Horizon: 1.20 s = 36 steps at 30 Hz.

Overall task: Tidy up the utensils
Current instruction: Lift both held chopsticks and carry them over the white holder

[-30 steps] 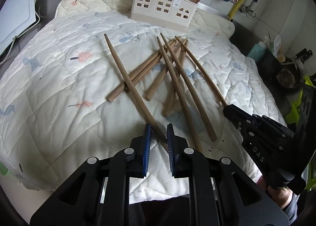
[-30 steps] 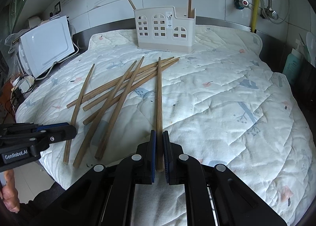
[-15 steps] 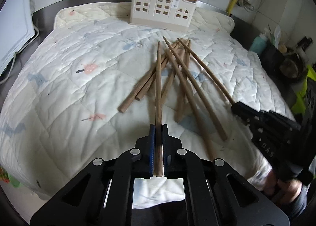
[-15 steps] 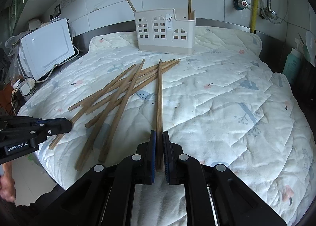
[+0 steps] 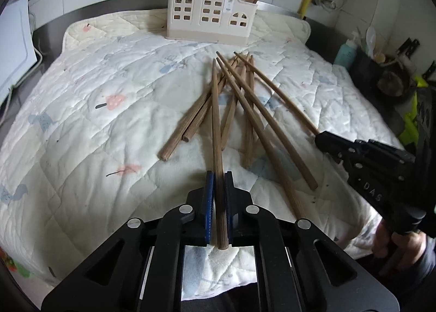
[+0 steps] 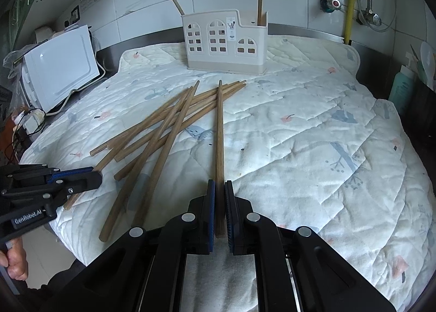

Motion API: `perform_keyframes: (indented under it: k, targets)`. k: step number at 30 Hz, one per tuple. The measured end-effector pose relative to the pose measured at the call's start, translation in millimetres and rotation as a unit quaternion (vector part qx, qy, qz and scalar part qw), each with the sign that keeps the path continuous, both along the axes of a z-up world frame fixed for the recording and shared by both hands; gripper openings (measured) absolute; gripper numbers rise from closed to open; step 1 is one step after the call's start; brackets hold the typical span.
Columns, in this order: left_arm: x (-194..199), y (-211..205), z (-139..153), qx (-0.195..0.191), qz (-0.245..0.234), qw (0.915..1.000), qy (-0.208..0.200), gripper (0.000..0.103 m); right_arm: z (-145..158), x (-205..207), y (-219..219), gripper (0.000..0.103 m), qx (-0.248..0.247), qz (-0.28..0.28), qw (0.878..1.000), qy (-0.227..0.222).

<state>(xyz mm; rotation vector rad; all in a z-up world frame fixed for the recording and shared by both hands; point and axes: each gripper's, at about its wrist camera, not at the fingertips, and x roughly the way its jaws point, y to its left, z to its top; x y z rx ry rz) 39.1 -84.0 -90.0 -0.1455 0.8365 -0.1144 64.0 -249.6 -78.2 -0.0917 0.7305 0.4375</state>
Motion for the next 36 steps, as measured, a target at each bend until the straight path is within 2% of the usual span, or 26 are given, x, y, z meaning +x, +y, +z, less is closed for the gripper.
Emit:
perform_keyframes:
  k: [3, 12, 17, 24, 30, 36]
  targets:
    - [0, 9, 10, -0.015, -0.009, 0.9997, -0.016, 0.005, 11, -4, 0, 0.007, -0.002, 0.0, 1.0, -0.014]
    - [0, 24, 51, 0.0, -0.035, 0.9948, -0.095, 0.005, 71, -7, 0, 0.007, 0.009, 0.003, 0.998, -0.069]
    - [12, 37, 68, 0.002, -0.04, 0.9917, -0.122, 0.005, 105, 5, -1, 0.007, 0.021, 0.012, 0.996, -0.086]
    - [38, 51, 94, -0.011, -0.056, 0.9889, -0.137, 0.005, 153, 38, 0, 0.007, 0.031, 0.021, 0.995, -0.093]
    - [71, 64, 119, -0.026, -0.055, 0.9884, -0.139, 0.005, 206, 82, 6, 0.007, 0.024, 0.026, 0.994, -0.1]
    - [101, 66, 143, -0.009, -0.062, 0.9866, -0.151, 0.005, 261, 125, 20, 0.007, 0.012, 0.018, 0.99, -0.136]
